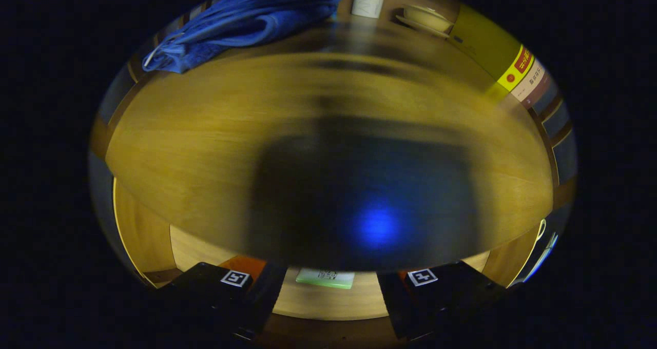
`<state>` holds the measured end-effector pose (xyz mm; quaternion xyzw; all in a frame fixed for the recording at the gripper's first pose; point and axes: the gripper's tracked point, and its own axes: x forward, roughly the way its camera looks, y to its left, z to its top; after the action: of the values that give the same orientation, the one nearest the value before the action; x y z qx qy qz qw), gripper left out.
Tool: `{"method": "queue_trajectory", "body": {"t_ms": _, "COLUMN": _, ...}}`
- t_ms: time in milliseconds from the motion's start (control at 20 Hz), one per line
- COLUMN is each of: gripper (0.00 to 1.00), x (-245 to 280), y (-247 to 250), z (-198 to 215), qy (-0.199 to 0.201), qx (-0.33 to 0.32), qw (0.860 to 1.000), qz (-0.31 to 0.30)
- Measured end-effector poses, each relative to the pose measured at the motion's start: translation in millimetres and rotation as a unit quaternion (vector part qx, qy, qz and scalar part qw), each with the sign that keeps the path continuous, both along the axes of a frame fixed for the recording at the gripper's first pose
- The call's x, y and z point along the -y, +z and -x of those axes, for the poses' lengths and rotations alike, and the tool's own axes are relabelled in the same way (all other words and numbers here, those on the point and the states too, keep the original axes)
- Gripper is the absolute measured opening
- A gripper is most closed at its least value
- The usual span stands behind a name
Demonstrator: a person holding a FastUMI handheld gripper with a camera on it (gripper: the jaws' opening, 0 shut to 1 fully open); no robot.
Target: Pull open the drawer, take out the items inside it, and place them on the countertop above the cabinet.
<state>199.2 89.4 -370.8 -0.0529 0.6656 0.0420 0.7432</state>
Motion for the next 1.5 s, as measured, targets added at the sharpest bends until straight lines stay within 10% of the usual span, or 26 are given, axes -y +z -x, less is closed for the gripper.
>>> {"method": "queue_trajectory", "body": {"t_ms": 600, "gripper": 0.4, "x": 0.6, "y": 63.7, "z": -4.4, "qy": -0.036, "qx": 0.003, "qw": 0.999, "qz": -0.009}}
{"method": "queue_trajectory", "body": {"t_ms": 1500, "gripper": 0.39, "x": -16.5, "y": 245.6, "z": 24.6, "qy": 0.011, "qx": 0.104, "qw": 0.988, "qz": -0.113}}
